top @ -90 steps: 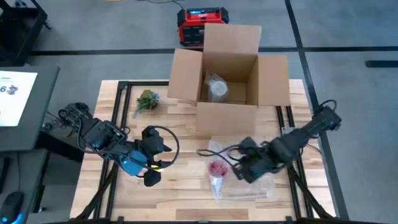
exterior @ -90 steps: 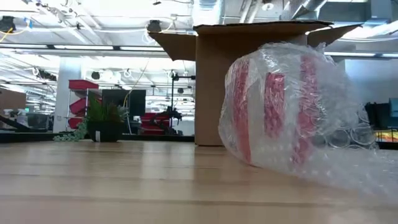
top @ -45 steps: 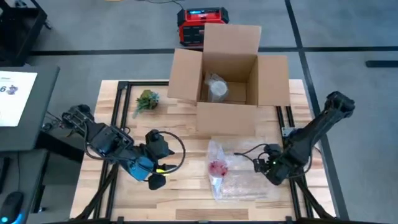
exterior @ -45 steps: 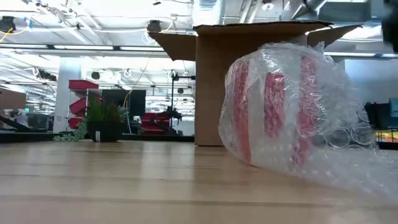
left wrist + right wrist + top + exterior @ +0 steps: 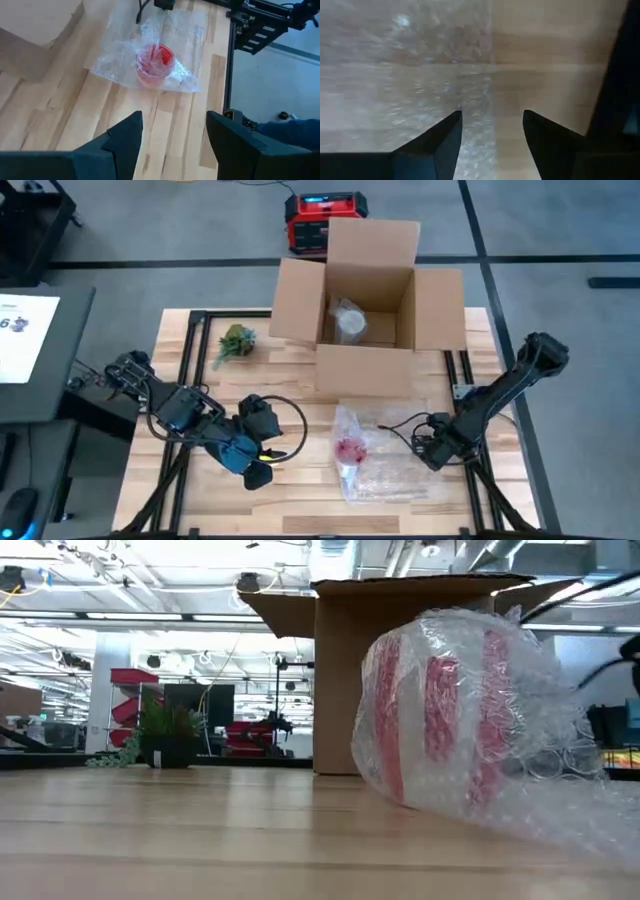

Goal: Wrap mug
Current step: Wrap the red mug in the bubble wrap

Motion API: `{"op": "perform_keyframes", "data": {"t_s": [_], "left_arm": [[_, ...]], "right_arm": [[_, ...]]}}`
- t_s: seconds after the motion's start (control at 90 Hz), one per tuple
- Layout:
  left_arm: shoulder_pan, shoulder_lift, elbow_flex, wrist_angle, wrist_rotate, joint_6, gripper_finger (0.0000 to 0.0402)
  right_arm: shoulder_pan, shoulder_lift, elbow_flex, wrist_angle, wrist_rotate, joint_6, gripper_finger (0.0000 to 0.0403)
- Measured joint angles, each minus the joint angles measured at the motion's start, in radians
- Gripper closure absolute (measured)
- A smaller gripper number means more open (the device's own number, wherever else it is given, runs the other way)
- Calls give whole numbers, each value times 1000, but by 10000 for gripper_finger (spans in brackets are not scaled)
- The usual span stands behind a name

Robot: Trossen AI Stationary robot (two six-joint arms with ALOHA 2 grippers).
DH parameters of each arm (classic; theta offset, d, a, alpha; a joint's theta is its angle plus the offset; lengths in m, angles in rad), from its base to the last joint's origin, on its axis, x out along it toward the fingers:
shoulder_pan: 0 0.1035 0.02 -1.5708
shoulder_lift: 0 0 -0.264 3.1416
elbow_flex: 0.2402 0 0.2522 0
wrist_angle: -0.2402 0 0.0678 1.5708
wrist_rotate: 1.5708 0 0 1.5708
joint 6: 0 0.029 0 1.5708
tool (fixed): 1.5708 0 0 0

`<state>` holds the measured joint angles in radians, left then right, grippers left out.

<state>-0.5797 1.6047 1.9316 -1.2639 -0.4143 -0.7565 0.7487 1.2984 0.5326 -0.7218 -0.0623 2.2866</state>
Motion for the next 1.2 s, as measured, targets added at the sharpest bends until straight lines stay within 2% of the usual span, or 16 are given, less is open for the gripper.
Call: {"op": "perform_keyframes", "data": {"t_s": [0.1,0.2,0.389,0.444,0.633,0.8,1.022,1.2], "left_arm": [[4,0,0,11,-2,-1,201],[25,-1,-24,64,35,-9,201],[84,1,-192,172,98,-3,201],[105,1,-251,204,113,-15,201],[165,1,-400,280,129,-24,201],[202,1,-524,514,174,53,201],[240,1,-715,876,179,81,201],[269,0,-854,1097,201,66,201]], "right_arm": [[9,0,-30,79,44,6,226],[9,0,-32,108,79,6,267],[10,-3,-20,128,132,-15,378],[18,-3,2,119,163,-43,394],[26,-8,163,-14,207,-129,401],[17,-8,327,-88,293,-220,402],[-42,-9,407,-29,407,-368,403],[-121,0,408,104,432,-517,403]]}}
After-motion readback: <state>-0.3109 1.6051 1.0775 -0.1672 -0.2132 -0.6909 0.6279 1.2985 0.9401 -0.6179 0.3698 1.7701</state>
